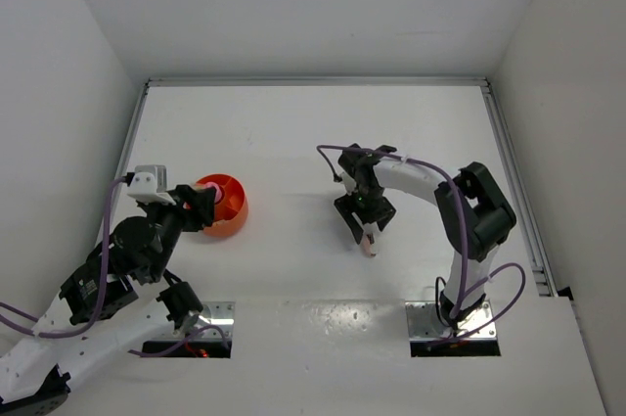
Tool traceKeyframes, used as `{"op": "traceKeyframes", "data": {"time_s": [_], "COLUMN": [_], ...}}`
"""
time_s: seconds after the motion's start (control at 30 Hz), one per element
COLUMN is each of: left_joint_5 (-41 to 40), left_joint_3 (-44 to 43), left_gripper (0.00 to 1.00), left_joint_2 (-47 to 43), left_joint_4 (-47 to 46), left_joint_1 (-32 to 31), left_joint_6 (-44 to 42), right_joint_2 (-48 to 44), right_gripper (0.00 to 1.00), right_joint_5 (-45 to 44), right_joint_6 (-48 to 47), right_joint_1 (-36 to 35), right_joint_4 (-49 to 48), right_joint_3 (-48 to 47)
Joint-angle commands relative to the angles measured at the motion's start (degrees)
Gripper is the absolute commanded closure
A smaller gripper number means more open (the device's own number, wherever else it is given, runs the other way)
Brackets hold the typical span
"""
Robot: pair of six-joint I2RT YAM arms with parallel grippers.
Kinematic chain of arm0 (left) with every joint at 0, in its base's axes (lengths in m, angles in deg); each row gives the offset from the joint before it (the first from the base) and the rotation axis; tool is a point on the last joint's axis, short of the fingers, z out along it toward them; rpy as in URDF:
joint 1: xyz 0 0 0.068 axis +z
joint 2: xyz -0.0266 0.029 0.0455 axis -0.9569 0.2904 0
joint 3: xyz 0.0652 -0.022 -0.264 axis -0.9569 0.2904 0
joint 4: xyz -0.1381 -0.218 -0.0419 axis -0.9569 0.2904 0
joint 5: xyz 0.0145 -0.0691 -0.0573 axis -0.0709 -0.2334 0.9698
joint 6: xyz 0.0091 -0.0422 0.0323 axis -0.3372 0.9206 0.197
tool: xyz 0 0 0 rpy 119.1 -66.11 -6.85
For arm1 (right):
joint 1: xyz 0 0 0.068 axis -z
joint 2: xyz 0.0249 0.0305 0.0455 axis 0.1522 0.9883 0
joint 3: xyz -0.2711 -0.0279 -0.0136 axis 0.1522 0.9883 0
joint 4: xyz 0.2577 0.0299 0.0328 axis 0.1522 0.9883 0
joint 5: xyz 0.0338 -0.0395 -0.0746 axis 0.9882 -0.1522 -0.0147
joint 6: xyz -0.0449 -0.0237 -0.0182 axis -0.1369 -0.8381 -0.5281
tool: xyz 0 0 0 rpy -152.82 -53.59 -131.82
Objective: Sort the stationery into containers
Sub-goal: Pick up the stapler from the center of the board, then place the stapler in the storage box.
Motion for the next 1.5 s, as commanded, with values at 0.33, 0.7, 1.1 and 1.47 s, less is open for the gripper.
{"op": "traceKeyframes", "data": {"time_s": [0.33, 0.7, 1.1, 1.47], "left_joint_5": [0.43, 0.43, 0.43, -1.15], "left_joint_3": [0.09, 0.09, 0.09, 0.09], "left_gripper": [0.37, 0.37, 0.37, 0.37], "left_joint_2": [0.47, -0.05, -1.90, -1.90], "left_joint_4": [-2.17, -2.17, -2.17, -2.17], "left_joint_1": [-0.39, -0.39, -0.39, -0.39], "left_joint_6": [-0.63, -0.63, -0.63, -0.63], "right_joint_2": [3.09, -2.44, 8.35, 21.71], "right_gripper": [0.41, 0.95, 0.98, 0.92], "right_joint_5": [-0.67, 3.27, 28.30, 60.06], "right_joint_6": [0.49, -2.75, -3.29, 8.86], "right_joint_1": [-0.46, -0.98, -2.74, -4.14], "right_joint_4": [-1.53, -2.66, -15.55, -64.27], "right_joint_3": [0.70, -5.09, -36.99, -37.89]}}
